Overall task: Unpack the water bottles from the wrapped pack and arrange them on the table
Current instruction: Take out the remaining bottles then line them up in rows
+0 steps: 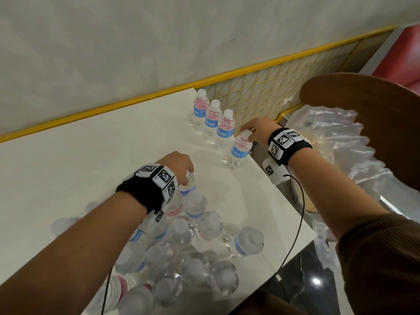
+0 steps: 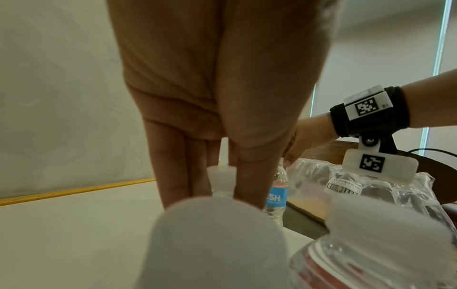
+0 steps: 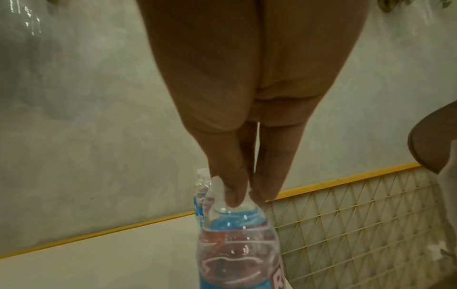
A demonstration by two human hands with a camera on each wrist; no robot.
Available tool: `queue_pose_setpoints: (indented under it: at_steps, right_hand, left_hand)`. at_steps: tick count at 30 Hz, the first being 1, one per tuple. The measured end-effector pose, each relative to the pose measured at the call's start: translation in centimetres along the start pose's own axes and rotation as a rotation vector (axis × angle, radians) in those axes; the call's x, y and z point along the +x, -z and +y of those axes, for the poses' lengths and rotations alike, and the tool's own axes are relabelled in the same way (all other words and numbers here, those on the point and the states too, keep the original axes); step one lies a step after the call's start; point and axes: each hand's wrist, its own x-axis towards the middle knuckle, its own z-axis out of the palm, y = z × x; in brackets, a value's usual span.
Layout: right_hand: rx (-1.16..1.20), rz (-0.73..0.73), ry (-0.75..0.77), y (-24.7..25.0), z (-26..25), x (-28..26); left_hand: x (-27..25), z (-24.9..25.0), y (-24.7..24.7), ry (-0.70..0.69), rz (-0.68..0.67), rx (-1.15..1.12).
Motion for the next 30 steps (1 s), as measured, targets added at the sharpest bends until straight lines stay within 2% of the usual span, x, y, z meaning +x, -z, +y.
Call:
queue_pose_setpoints:
  at_steps: [8, 30]
  right_hand:
    - [0.026, 0.016, -0.091, -1.6, -0.7, 0.0]
    - [-0.070, 0.032, -0.078, -1.2, -1.2, 4.6]
  left_hand:
    - [0.1, 0.1, 0.2, 0.007, -0.014, -0.001]
    - [0.4, -0.3, 0.0, 0.028, -0.023, -0.048]
